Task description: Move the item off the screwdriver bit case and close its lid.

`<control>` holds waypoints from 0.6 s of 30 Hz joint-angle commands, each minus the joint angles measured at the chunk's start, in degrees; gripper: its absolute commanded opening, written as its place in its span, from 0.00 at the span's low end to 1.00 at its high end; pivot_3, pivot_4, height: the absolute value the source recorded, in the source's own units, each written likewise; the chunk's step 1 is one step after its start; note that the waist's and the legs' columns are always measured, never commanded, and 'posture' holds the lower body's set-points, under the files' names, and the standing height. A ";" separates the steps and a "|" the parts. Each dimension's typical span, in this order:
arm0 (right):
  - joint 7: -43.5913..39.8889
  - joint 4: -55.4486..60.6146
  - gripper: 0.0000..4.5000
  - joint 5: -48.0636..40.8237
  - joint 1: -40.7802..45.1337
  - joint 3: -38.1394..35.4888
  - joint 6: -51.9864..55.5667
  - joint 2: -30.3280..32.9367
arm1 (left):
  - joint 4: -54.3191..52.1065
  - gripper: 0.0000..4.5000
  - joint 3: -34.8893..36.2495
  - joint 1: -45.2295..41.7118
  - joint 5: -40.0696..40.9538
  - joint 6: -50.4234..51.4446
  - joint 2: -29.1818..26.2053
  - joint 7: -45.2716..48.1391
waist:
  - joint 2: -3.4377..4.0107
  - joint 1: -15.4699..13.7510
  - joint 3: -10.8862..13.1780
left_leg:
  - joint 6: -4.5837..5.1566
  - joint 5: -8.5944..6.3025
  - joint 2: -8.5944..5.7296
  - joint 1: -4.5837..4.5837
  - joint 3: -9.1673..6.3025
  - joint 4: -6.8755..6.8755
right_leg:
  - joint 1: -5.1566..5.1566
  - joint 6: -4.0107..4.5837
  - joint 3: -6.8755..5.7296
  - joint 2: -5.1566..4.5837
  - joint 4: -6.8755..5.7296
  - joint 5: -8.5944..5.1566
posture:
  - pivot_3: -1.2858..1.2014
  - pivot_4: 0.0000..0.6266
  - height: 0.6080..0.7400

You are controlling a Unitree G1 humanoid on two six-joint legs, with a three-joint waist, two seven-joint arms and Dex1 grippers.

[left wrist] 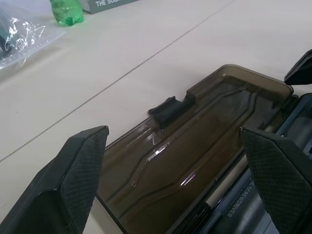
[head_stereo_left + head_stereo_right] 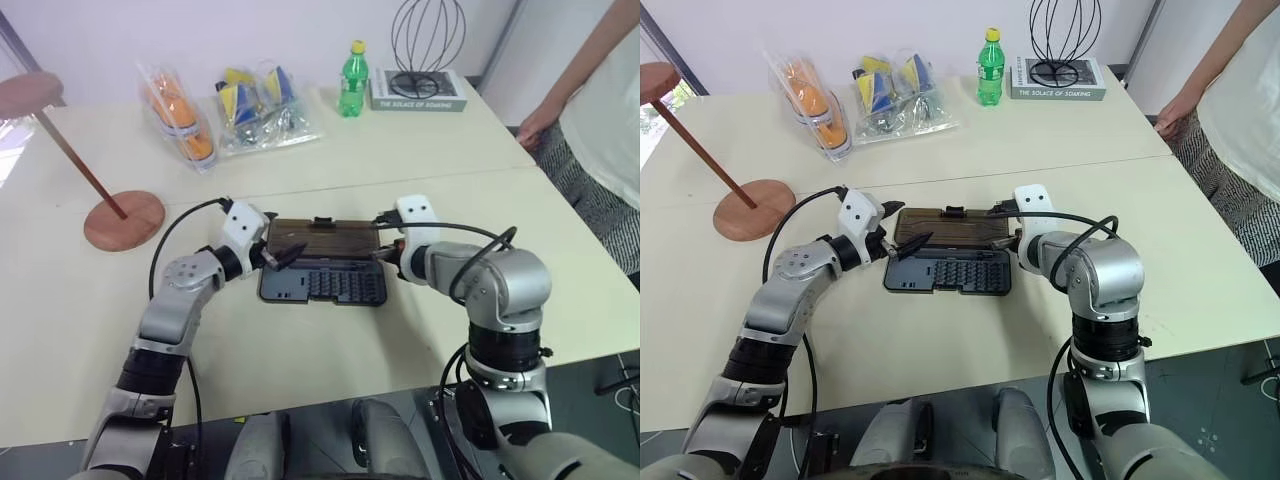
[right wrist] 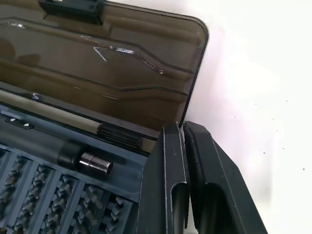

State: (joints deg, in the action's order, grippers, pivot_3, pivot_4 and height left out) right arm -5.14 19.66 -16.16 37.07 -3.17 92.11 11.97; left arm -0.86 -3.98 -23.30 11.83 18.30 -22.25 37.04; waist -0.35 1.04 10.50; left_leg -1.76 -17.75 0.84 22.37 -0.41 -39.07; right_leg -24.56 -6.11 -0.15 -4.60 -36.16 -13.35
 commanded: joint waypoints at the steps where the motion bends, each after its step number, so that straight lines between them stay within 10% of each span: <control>1: -0.45 -0.24 0.02 -1.16 2.24 1.71 0.39 0.20 | -2.11 1.00 0.24 -0.73 -0.18 -1.13 0.15 -0.35 | 0.00 0.05 0.00 | 0.00 0.00 0.00 0.00 0.00 0.00 | 0.00 0.00 0.00 0.00 0.00 0.00 | 0.52 0.24 1.00; 15: -9.88 0.07 0.02 -1.94 8.97 10.27 -8.22 12.17 | -2.98 1.00 0.61 -0.04 -0.43 -1.33 -0.05 -1.31 | 0.00 -0.10 0.02 | 0.01 0.00 -0.01 0.02 0.00 -0.01 | 0.00 0.00 0.00 -0.02 0.04 0.00 | 0.52 0.24 1.00; 18: -13.39 -3.52 0.22 -1.37 10.94 11.96 -13.89 14.85 | -2.47 1.00 0.47 -0.34 -0.50 -1.68 0.07 -1.39 | -0.01 0.12 0.02 | 0.01 0.00 -0.01 0.02 0.00 0.00 | -0.01 0.00 -0.01 0.00 0.04 0.00 | 0.52 0.24 1.00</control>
State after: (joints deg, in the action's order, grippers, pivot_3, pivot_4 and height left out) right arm -16.70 16.86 -17.27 46.34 8.09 81.75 26.10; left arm -1.39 -3.78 -23.19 11.73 18.09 -22.17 35.99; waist -0.35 1.16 10.52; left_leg -1.75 -17.76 0.84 22.38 -0.41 -39.06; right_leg -24.57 -6.11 -0.16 -4.60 -36.13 -13.35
